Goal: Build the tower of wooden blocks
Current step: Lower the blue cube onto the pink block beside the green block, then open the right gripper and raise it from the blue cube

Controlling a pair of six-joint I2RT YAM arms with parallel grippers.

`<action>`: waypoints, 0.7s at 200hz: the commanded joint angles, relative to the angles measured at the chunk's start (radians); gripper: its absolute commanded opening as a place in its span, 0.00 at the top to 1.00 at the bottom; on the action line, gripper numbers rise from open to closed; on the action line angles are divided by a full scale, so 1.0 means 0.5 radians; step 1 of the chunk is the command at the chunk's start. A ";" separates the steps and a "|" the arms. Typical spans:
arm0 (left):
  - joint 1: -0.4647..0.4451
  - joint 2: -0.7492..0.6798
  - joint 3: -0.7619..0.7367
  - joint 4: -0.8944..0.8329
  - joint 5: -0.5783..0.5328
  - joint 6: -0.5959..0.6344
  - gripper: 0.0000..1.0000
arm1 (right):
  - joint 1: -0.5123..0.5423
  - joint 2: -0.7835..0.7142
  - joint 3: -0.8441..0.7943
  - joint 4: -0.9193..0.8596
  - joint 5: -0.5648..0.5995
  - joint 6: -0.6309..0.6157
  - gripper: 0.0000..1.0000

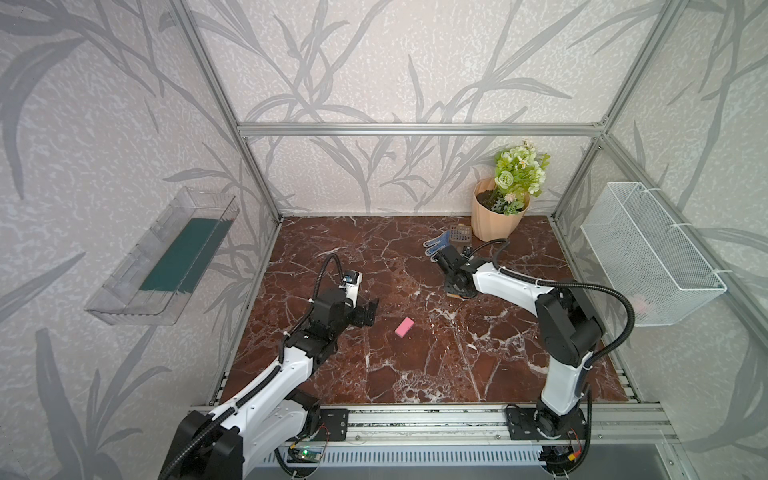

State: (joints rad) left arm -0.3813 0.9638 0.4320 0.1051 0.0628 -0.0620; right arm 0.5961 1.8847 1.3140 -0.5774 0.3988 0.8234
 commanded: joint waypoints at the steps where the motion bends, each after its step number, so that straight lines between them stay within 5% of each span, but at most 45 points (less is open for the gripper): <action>1: 0.008 -0.001 0.024 0.021 0.025 0.035 0.01 | -0.017 0.018 0.053 -0.063 0.012 0.028 0.67; 140: 0.008 -0.001 0.021 0.024 0.028 0.038 0.01 | -0.023 0.023 0.086 -0.082 -0.032 -0.010 0.59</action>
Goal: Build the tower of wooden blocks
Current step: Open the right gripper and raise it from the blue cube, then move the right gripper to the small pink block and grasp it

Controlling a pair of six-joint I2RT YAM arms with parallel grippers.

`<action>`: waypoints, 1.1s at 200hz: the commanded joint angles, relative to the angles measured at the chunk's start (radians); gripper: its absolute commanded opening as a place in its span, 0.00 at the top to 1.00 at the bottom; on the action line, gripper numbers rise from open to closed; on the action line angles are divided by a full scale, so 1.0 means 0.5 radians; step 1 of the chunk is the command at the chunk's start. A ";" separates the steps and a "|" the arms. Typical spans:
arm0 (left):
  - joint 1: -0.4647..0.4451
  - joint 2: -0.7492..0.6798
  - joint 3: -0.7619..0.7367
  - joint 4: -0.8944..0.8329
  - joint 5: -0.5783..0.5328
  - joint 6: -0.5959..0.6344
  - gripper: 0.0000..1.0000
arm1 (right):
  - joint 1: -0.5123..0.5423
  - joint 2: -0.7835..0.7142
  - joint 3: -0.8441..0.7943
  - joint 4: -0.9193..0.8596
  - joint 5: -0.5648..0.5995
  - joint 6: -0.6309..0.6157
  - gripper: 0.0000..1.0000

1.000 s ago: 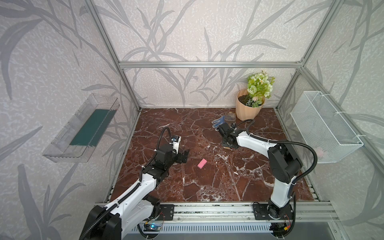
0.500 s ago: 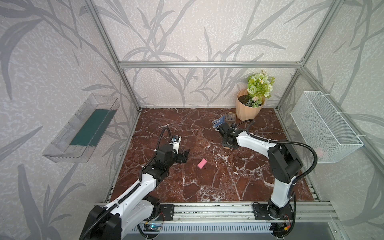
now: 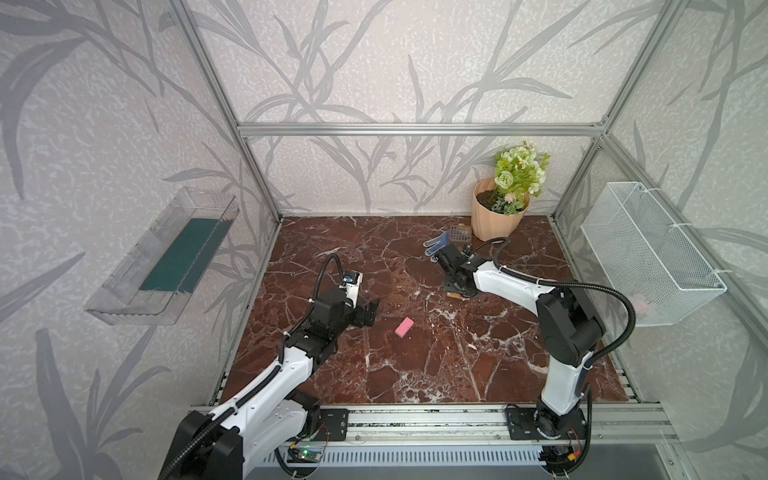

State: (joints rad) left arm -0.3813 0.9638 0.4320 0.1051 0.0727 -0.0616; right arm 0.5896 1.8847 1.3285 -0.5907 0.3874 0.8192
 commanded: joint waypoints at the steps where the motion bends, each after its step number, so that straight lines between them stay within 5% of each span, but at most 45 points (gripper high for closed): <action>1: 0.008 -0.001 0.020 0.024 0.009 0.037 0.01 | -0.010 0.023 0.056 -0.055 -0.010 -0.002 0.59; 66: 0.008 -0.001 0.020 0.026 0.011 0.037 0.01 | -0.010 -0.045 0.034 -0.075 0.003 -0.009 0.55; 119: 0.009 -0.001 0.020 0.025 0.000 0.034 0.01 | 0.039 -0.455 -0.217 0.010 -0.060 -0.055 0.45; 164: 0.008 0.002 0.023 0.024 -0.044 0.020 0.01 | 0.410 -0.778 -0.644 0.499 -0.134 -0.027 0.26; 220: 0.008 -0.020 0.010 0.022 -0.066 0.010 0.01 | 0.800 -0.370 -0.414 0.577 -0.212 0.047 0.24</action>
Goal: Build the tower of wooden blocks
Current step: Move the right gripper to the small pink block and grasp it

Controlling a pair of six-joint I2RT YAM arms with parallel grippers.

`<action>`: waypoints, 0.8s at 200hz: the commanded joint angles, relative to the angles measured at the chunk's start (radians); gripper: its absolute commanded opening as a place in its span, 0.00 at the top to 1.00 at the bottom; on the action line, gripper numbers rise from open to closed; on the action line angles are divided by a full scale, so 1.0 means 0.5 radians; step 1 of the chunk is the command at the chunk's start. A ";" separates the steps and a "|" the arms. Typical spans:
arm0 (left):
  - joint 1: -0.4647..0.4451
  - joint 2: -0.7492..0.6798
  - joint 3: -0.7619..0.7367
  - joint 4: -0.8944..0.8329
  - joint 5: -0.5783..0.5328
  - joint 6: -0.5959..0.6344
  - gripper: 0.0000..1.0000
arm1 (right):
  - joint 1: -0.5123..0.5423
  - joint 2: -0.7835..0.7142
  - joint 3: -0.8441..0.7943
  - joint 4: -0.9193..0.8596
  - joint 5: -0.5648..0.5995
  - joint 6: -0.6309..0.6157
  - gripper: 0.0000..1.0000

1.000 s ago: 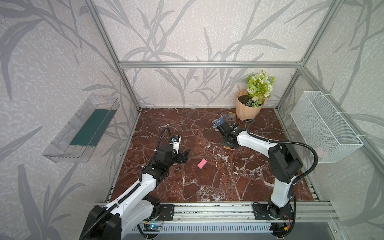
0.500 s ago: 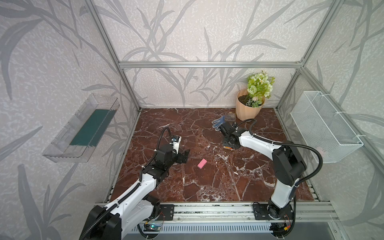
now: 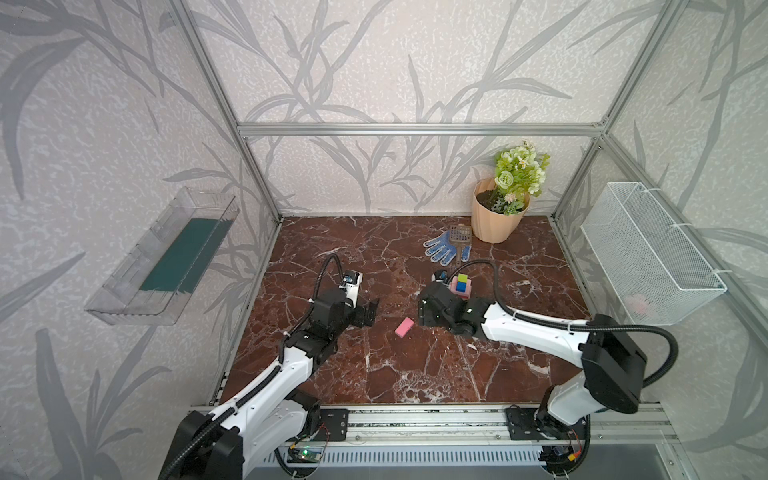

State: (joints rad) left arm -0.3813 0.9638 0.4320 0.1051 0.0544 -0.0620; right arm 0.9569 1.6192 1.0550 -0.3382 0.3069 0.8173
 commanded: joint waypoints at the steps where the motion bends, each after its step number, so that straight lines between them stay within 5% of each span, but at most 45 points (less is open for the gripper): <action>1: 0.008 -0.019 0.010 0.021 -0.031 0.011 0.01 | 0.067 0.163 0.139 0.072 -0.053 0.052 0.24; 56: 0.008 -0.034 0.007 0.014 -0.047 0.004 0.01 | 0.183 0.534 0.374 0.030 -0.166 0.094 0.28; 160: 0.008 -0.062 -0.011 0.021 -0.047 0.005 0.01 | 0.246 0.663 0.434 0.002 -0.122 0.184 0.33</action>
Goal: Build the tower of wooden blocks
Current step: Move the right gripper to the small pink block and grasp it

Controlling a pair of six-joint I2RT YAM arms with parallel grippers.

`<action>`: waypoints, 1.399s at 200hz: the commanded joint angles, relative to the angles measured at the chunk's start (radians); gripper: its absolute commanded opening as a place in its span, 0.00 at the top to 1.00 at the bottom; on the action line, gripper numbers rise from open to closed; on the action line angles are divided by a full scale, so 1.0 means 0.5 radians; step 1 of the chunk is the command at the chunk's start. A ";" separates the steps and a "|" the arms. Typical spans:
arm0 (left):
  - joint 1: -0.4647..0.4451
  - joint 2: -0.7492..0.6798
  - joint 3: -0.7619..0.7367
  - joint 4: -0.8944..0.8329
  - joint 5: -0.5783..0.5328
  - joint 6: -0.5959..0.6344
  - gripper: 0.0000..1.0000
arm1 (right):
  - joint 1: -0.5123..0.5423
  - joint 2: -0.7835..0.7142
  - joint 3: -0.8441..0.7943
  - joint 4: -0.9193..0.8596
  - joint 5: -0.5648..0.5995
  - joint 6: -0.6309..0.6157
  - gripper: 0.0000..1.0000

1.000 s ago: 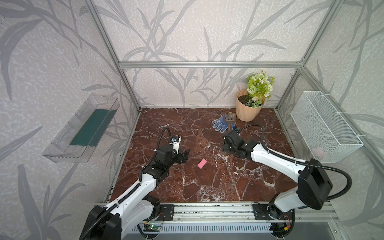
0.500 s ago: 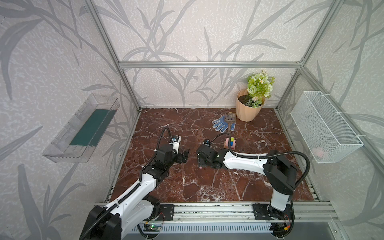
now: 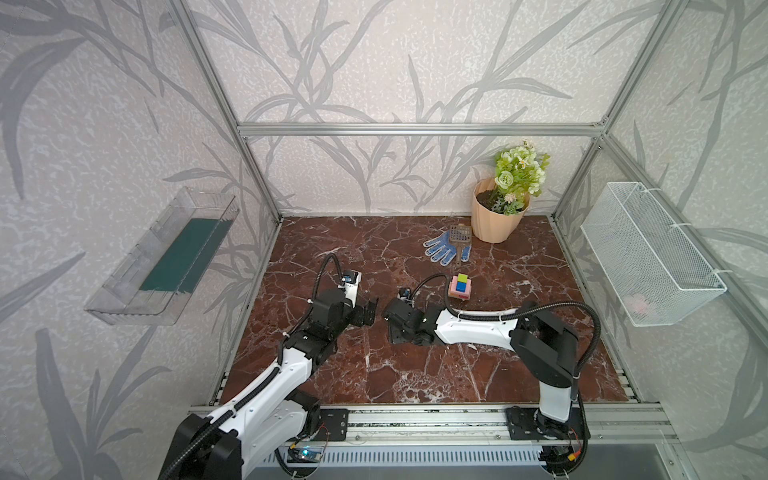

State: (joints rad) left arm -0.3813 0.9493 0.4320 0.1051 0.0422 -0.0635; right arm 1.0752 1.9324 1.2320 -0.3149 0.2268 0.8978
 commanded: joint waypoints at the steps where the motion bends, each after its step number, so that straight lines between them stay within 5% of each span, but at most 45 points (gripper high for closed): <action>1: 0.008 -0.033 -0.011 0.021 -0.021 0.008 0.01 | 0.010 0.037 0.083 -0.045 0.038 0.022 0.33; 66: 0.008 -0.052 -0.020 0.025 -0.026 0.004 0.01 | 0.011 0.238 0.306 -0.108 0.005 -0.063 0.33; 280: 0.008 -0.095 -0.043 0.032 -0.023 0.003 0.01 | 0.017 0.450 0.578 -0.475 0.151 -0.163 0.60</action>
State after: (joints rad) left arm -0.3603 0.9184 0.4191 0.1036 -0.0143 -0.0639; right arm 1.0744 2.1082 1.4750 -0.5056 0.2916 0.8333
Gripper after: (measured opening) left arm 0.992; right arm 0.401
